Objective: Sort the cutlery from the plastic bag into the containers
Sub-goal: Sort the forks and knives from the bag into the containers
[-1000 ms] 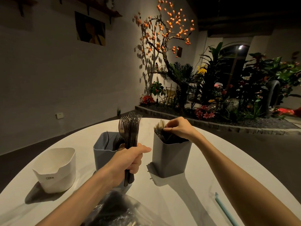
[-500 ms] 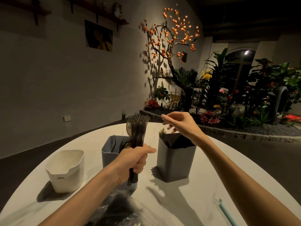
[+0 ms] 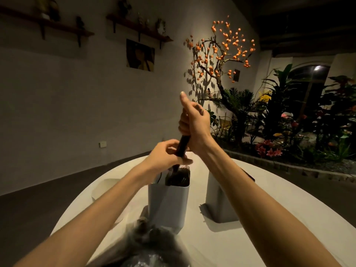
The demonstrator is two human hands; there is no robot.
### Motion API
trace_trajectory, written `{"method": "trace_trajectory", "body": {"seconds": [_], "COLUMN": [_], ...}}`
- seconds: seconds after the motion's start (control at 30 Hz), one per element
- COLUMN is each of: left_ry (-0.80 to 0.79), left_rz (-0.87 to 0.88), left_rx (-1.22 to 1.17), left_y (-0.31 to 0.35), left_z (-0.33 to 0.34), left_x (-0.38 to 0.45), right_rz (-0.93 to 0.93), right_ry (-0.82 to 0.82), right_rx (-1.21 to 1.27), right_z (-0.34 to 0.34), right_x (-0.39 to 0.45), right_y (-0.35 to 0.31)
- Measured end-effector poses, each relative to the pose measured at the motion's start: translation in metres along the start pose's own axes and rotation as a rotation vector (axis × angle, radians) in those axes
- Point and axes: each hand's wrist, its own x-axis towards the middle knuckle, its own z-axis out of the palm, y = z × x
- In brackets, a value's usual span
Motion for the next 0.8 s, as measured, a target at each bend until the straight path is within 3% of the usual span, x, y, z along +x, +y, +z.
{"method": "trace_trajectory", "body": {"seconds": [0.13, 0.3, 0.57, 0.8], "left_ry": [0.197, 0.250, 0.275, 0.247], "left_rz": [0.052, 0.029, -0.039, 0.005], "left_rx": [-0.040, 0.144, 0.151, 0.173], "left_y": [-0.022, -0.069, -0.087, -0.059], "left_z": [-0.031, -0.036, -0.036, -0.037], "left_x": [0.009, 0.011, 0.013, -0.019], "right_rz": [-0.012, 0.128, 0.163, 0.122], "right_ry": [0.140, 0.262, 0.129, -0.030], "right_rx": [-0.025, -0.052, -0.424, -0.589], "right_z": [-0.001, -0.013, -0.035, -0.041], "right_x": [0.018, 0.011, 0.010, -0.024], "right_y": [0.018, 0.087, 0.108, 0.041]}}
